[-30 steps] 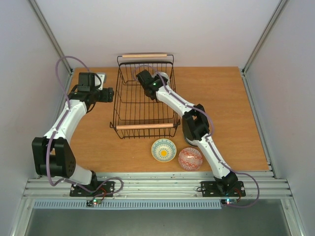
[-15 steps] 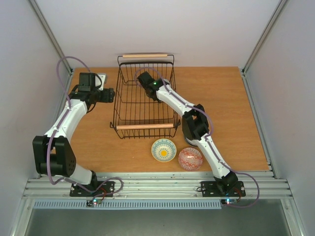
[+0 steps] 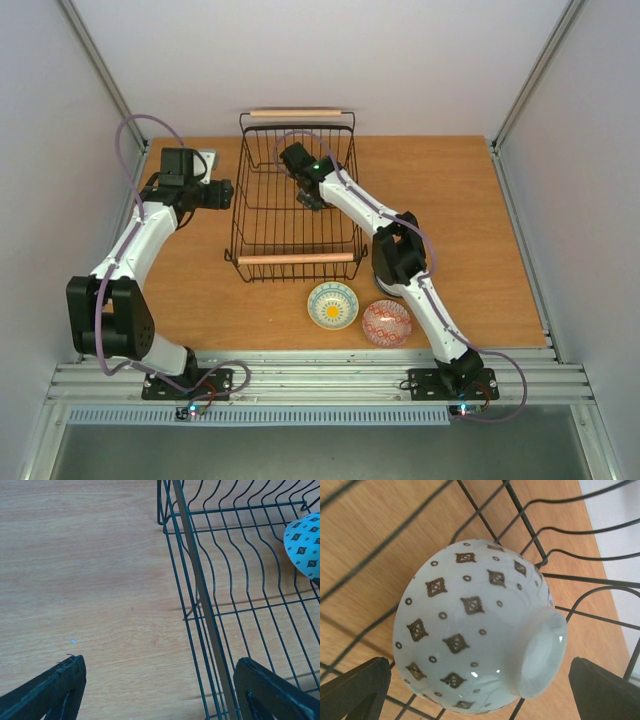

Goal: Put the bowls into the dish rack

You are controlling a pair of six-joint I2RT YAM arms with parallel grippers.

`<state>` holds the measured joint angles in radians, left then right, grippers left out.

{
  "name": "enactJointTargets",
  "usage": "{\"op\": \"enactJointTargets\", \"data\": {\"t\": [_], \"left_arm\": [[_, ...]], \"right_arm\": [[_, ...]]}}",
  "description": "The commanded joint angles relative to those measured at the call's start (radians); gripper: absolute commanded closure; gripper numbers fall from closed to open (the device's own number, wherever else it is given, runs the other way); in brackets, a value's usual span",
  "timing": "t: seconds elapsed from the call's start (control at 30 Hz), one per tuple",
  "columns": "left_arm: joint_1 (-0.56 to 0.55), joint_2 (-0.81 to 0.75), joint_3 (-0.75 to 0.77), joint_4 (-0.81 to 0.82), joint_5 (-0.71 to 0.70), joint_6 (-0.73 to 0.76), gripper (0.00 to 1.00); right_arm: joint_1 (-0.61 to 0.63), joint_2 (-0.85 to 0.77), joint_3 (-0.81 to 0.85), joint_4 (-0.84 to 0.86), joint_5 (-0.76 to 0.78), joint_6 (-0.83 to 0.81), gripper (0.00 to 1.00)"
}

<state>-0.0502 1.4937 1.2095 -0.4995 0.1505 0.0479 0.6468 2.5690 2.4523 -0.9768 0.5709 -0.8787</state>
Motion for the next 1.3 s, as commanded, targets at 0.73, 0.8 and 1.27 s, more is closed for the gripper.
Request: {"op": "enactJointTargets", "data": {"t": [0.73, 0.8, 1.27], "left_arm": [[-0.001, -0.014, 0.013, -0.005, 0.102, 0.032, 0.18], [-0.001, -0.020, 0.013, -0.005, 0.120, 0.036, 0.18], [-0.001, -0.081, -0.008, 0.015, 0.147, 0.041, 0.18]], "right_arm": [[0.003, -1.075, -0.860, 0.258, -0.371, 0.595, 0.28], [0.015, -1.187, -0.989, 0.252, -0.396, 0.660, 0.32], [0.287, -1.370, -1.347, 0.061, -0.195, 0.924, 0.66]]}}
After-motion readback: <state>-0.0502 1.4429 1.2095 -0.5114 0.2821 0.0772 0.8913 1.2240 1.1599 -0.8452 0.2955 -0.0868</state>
